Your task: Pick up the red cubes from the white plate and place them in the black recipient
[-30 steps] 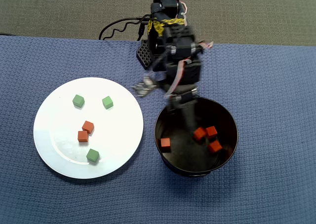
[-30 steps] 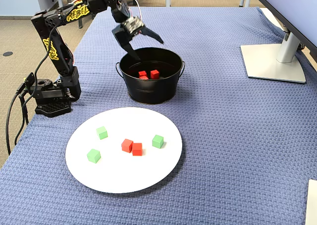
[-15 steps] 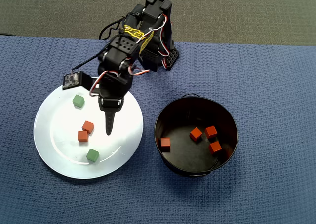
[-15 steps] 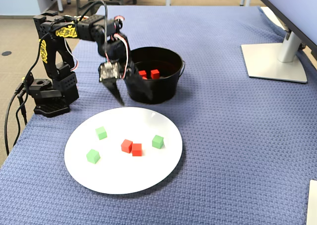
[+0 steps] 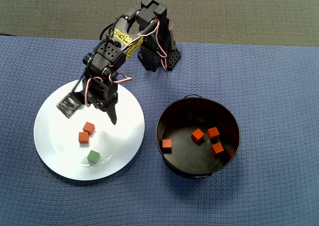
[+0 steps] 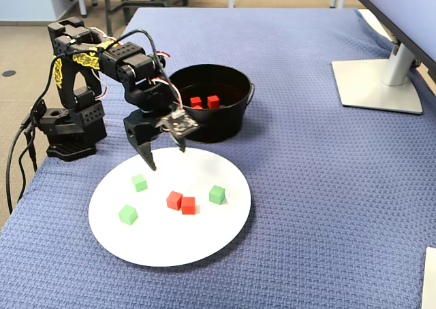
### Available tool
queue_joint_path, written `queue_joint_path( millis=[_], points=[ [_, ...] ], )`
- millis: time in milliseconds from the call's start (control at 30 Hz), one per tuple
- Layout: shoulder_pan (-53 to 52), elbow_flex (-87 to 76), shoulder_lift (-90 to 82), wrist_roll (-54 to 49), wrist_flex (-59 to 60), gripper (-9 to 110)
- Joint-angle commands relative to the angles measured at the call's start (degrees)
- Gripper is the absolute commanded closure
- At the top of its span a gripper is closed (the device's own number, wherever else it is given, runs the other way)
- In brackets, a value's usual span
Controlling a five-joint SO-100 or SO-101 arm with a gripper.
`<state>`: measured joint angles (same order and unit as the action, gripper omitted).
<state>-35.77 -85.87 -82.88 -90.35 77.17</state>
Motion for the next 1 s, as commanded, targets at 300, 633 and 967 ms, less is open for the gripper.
queue_joint_path(
  millis=[300, 633, 967],
  points=[
    [-2.5, 7.9, 6.5, -15.5, -0.2, 71],
    [-5.2, 13.3, 14.2, -19.0, -3.9, 71],
    [-5.9, 20.1, 19.4, -20.8, -2.3, 73]
  ],
)
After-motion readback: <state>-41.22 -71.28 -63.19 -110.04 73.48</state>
